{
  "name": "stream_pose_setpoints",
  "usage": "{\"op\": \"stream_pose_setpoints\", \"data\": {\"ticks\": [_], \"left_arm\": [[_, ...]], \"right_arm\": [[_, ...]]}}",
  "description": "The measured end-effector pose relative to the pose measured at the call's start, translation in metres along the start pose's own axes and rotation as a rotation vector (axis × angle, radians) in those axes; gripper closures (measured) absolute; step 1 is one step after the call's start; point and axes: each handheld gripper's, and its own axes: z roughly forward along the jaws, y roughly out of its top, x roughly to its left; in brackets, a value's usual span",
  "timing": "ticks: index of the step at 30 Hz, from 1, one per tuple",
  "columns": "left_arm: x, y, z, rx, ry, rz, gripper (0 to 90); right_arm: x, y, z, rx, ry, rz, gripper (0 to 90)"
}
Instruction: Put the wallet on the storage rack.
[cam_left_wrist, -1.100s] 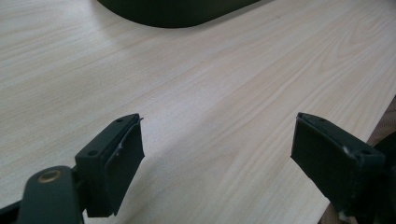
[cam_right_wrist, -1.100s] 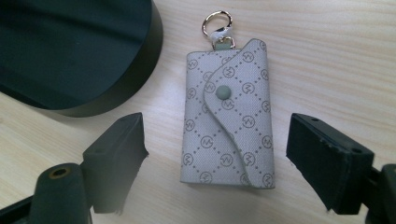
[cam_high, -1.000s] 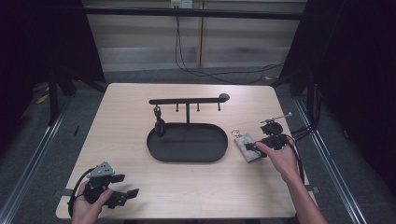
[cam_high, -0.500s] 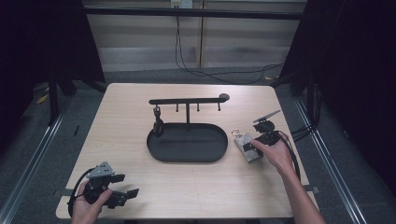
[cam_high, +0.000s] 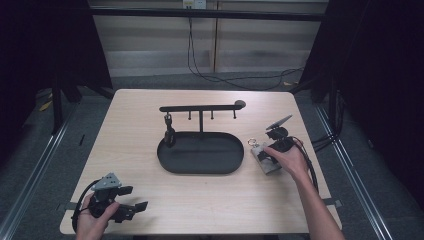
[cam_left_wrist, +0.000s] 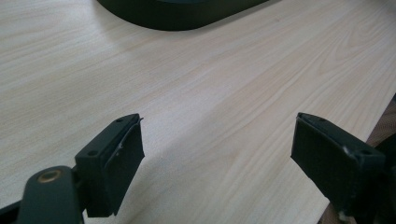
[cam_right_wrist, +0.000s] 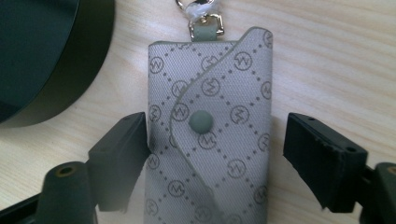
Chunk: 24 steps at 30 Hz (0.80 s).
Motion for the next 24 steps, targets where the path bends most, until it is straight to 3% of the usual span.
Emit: {"op": "stream_pose_setpoints", "data": {"ticks": [7,16,24], "left_arm": [[0.001,0.0,0.0,-0.002,0.002,-0.001,16.5],[0.001,0.0,0.0,-0.006,0.004,-0.002,16.5],[0.002,0.0,0.0,-0.006,0.004,-0.003,16.5]], "right_arm": [[0.001,0.003,0.008,0.024,0.009,0.01,25.8],[0.009,0.011,0.011,0.076,-0.053,-0.019,27.9],[0.011,0.016,0.01,0.114,-0.061,-0.012,32.3]]}}
